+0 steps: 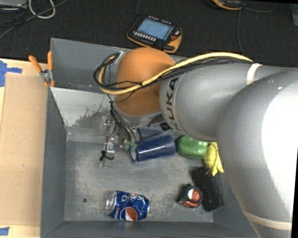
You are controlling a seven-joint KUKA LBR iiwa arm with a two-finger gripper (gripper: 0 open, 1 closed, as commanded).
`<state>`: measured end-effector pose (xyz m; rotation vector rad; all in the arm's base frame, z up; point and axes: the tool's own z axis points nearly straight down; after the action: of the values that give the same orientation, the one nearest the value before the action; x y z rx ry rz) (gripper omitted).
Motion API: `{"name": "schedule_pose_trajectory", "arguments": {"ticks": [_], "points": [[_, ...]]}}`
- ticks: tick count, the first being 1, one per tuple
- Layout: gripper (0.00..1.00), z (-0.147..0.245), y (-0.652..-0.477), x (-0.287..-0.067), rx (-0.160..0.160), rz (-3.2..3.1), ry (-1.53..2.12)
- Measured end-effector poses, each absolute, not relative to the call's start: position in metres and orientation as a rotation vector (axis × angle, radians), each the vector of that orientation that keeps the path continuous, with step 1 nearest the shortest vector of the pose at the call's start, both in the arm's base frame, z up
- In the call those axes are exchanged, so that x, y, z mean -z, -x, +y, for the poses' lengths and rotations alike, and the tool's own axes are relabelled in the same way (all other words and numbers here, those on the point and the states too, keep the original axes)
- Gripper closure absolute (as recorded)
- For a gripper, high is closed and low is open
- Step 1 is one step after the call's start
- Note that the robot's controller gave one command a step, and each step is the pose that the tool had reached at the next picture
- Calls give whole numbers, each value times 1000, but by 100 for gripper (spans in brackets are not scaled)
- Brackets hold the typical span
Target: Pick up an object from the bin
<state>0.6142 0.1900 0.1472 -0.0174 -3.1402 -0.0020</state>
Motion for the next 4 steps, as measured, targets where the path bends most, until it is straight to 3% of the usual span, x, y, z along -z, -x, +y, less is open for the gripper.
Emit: {"name": "schedule_pose_trajectory", "arguments": {"ticks": [1, 2, 3, 4], "points": [[0, 190, -614, -147, 2, -3140, 18], [0, 170, -579, -84, -1, -3131, -74], [0, 130, -560, -88, 4, -3144, -91], [0, 121, -552, -84, 8, -3146, -63]]}}
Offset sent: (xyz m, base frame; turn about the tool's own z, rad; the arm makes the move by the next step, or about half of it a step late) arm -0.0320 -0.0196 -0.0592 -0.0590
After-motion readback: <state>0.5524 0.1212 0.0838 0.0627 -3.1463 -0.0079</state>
